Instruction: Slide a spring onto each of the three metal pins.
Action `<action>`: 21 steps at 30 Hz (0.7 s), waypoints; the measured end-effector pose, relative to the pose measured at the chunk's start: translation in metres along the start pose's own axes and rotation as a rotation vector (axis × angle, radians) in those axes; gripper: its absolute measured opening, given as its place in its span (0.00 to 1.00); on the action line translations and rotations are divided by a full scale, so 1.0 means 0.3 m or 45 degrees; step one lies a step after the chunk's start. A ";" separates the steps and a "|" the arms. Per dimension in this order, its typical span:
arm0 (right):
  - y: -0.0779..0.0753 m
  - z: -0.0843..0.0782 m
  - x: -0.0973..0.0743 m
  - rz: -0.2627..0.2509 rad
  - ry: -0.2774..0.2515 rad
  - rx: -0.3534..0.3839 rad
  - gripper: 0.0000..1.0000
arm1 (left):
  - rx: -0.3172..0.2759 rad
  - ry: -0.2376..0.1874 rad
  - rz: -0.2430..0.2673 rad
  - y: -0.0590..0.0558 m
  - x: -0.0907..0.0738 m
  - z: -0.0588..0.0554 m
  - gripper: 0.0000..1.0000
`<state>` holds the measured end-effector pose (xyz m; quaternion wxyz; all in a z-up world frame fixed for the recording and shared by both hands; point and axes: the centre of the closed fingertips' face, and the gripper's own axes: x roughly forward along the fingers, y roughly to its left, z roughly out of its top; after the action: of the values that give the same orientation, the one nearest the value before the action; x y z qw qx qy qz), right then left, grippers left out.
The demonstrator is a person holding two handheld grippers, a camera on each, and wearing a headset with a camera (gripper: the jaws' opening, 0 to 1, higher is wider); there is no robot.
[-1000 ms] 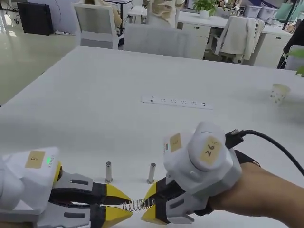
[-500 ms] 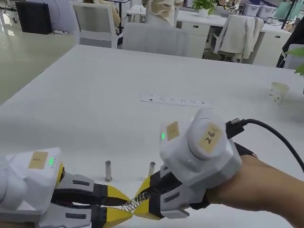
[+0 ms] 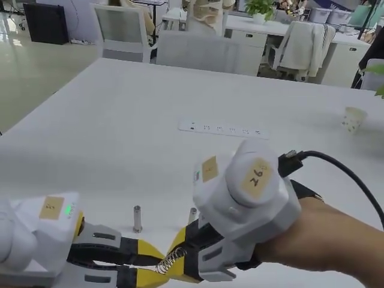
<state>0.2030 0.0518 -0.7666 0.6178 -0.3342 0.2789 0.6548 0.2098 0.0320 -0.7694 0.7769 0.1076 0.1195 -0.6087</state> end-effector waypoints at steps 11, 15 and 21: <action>-0.009 -0.011 -0.001 -0.001 0.022 -0.007 0.08 | -0.008 0.012 0.020 0.014 -0.005 -0.013 0.08; -0.016 -0.022 -0.006 -0.010 0.030 -0.002 0.08 | -0.025 0.004 0.054 0.036 -0.019 -0.016 0.14; -0.034 -0.041 -0.024 -0.030 0.041 0.013 0.09 | -0.054 -0.007 0.113 0.059 -0.046 -0.025 0.22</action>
<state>0.2143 0.0385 -0.7681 0.6226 -0.3449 0.2883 0.6406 0.2234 0.0513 -0.7717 0.8057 0.0944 0.1253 -0.5712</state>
